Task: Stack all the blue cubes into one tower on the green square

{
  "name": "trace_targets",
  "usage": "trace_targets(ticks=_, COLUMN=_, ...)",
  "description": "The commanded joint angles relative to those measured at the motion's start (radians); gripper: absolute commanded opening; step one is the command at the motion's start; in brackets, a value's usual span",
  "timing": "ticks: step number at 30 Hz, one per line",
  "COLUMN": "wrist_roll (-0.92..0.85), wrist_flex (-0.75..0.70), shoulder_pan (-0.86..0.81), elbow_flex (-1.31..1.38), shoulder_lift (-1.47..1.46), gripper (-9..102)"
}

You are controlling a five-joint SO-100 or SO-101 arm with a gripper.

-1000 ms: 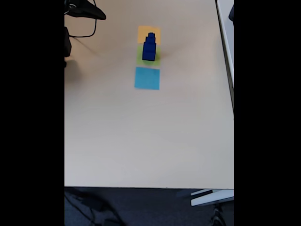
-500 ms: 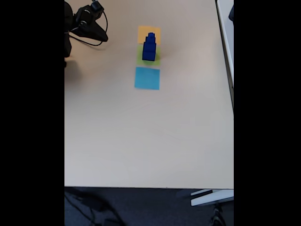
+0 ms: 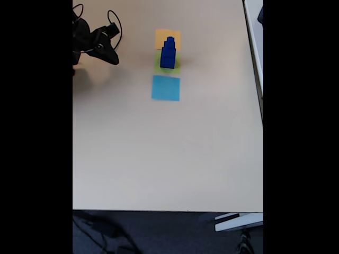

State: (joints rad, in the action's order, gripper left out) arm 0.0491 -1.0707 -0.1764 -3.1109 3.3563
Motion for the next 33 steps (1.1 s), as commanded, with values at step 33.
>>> trace_targets(ticks=33, wrist_roll=-0.052, wrist_flex=0.094, shoulder_pan=-0.012, elbow_flex=-0.069, shoulder_lift=0.025, gripper=0)
